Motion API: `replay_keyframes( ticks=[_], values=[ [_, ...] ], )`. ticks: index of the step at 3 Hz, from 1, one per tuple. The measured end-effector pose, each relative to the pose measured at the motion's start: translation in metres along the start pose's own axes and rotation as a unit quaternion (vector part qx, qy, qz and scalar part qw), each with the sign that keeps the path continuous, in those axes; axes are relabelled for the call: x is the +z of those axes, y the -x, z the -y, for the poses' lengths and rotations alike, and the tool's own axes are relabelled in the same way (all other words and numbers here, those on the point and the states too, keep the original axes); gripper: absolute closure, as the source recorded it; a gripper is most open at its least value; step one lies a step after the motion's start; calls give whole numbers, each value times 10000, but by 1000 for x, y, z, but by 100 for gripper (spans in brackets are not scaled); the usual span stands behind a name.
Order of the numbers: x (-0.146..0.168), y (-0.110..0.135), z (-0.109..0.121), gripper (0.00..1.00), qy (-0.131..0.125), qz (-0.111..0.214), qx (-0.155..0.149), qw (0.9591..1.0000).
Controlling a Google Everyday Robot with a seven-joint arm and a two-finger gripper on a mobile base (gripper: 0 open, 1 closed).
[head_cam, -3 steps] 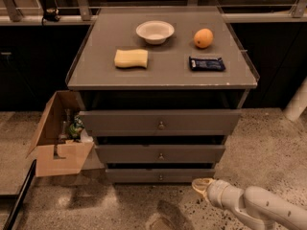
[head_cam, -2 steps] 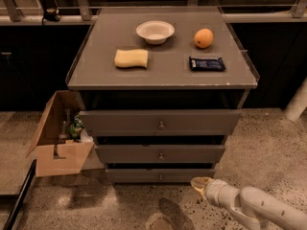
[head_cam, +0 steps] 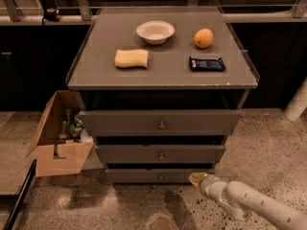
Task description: Open bottom drawer
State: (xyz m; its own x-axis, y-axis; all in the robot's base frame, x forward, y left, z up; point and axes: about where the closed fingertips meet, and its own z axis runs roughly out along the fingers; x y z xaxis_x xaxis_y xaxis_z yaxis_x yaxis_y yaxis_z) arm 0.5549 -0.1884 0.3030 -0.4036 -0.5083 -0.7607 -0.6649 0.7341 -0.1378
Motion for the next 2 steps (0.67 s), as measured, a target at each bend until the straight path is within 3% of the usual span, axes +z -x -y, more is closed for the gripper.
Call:
replay_keyframes(
  ticks=[2],
  values=[
    [3,-2,2,100,-172,5,26,9998]
  ],
)
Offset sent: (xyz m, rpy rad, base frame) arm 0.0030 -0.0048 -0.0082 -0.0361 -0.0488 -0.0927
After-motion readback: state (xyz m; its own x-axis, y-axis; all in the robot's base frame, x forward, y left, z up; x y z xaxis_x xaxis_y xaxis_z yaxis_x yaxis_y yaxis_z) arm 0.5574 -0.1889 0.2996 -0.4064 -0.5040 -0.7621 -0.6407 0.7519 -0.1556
